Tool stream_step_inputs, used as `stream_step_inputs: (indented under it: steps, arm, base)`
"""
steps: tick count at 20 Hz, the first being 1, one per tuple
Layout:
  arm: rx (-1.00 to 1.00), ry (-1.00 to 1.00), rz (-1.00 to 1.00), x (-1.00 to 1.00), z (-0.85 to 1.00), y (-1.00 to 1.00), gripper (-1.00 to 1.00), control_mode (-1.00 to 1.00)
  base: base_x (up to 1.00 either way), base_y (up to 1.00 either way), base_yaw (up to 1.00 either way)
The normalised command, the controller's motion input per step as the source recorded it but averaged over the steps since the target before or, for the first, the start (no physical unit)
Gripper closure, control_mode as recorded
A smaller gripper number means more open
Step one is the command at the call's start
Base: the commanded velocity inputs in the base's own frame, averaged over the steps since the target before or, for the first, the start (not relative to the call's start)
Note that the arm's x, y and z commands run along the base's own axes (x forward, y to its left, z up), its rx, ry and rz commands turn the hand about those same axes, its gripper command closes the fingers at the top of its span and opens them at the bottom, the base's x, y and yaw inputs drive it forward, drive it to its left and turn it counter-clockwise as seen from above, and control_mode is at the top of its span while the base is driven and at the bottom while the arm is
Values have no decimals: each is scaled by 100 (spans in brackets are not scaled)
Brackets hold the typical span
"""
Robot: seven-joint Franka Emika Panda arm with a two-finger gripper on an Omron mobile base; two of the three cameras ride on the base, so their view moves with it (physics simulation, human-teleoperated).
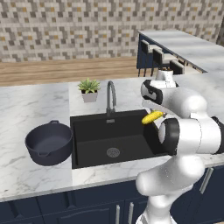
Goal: Dump the corn from the pot into the sink. Then turn on the water and wash the corn. Then turn off the water and put the corn back in the pot.
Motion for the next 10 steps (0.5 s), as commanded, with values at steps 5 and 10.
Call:
stream_step_inputs:
  steps: [5, 10]
  arm:
    - [0, -2, 8, -17, 37, 15, 100, -100]
    - [0, 0, 10, -17, 25, 24, 100, -100]
  base:
    - [0, 0, 0]
    - [0, 0, 0]
